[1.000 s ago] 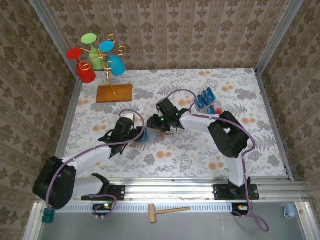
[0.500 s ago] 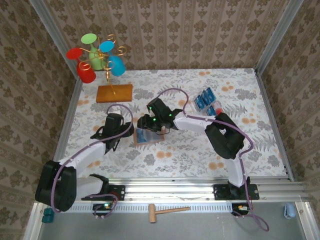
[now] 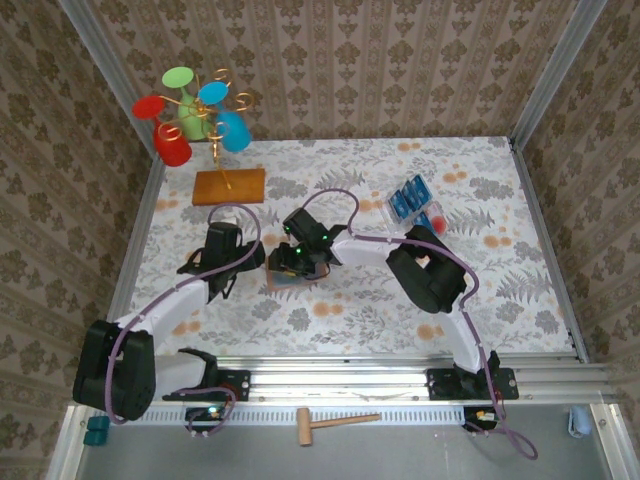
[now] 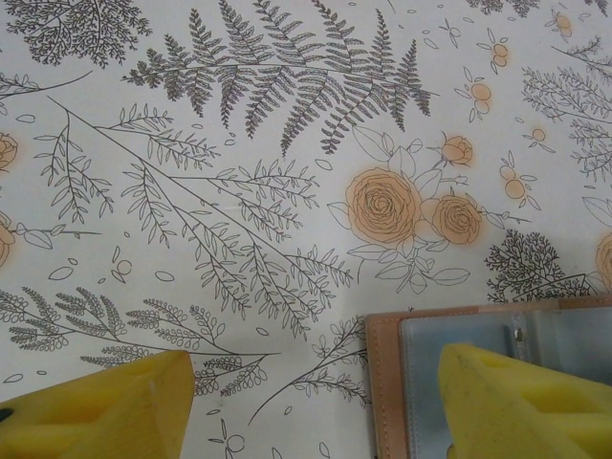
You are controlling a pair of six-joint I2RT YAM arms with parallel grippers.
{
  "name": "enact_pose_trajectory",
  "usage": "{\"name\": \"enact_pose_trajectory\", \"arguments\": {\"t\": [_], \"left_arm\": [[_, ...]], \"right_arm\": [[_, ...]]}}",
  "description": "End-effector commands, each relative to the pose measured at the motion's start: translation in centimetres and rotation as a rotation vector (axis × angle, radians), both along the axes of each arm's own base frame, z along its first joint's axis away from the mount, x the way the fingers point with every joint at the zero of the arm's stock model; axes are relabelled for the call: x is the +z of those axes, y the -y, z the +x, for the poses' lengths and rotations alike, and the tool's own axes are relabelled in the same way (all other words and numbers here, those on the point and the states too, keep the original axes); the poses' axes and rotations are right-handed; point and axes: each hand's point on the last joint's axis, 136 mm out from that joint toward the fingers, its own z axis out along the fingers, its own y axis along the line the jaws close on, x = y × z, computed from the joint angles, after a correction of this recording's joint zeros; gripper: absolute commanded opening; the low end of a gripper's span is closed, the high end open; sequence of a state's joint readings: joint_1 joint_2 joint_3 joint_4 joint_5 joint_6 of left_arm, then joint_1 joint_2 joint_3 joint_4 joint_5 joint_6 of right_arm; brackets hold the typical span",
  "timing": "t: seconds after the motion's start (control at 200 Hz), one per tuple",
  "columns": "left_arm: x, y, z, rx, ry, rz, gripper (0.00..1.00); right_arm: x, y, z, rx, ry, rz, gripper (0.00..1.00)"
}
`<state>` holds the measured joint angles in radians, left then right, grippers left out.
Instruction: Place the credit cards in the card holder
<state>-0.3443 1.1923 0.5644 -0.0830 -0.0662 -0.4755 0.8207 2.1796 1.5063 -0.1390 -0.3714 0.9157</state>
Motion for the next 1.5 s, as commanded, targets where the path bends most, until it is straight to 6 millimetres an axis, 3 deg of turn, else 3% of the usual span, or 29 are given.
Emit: {"name": "enact_pose_trajectory", "arguments": {"t": [0.0,0.16,0.4,0.535,0.635,0.83,0.915,1.18,1.355,1.495], "left_arm": [[0.0,0.0,-0.3,-0.009,-0.02,-0.011,0.7],[-0.8,0.4,-0.8,-0.029,-0.042,-0.019,0.7],[-2.1,1.6,-0.8,-0.064,-0.091,-0.021,0.69],[-3.1,2.2,-0.6,-0.078,-0.113,-0.012,0.69],[-3.7,2.6,-0.6,-0.088,-0.124,-0.002,0.69],[-4.0,3.0,-0.7,-0.095,-0.127,0.005,0.69],[-4.0,3.1,-0.7,-0.097,-0.125,0.007,0.69],[-3.7,3.3,-0.6,-0.101,-0.123,0.014,0.69],[-3.3,3.5,-0.4,-0.105,-0.116,0.013,0.69],[-3.0,3.7,-0.3,-0.11,-0.111,0.015,0.69]], "right_arm": [[-1.3,0.6,-0.5,0.009,-0.025,-0.049,0.41],[0.1,1.0,-0.2,0.006,-0.001,-0.036,0.41],[4.1,2.6,0.4,-0.008,0.079,-0.018,0.41],[6.0,4.7,0.7,-0.021,0.136,-0.055,0.41],[6.6,7.5,1.1,-0.039,0.187,-0.143,0.4],[5.0,14.6,2.0,-0.035,0.284,-0.508,0.44],[3.8,16.3,2.3,-0.017,0.294,-0.61,0.46],[1.3,16.8,3.0,0.006,0.271,-0.666,0.41],[0.3,16.3,3.1,0.019,0.257,-0.656,0.26],[0.0,16.2,3.0,0.024,0.251,-0.648,0.05]]}}
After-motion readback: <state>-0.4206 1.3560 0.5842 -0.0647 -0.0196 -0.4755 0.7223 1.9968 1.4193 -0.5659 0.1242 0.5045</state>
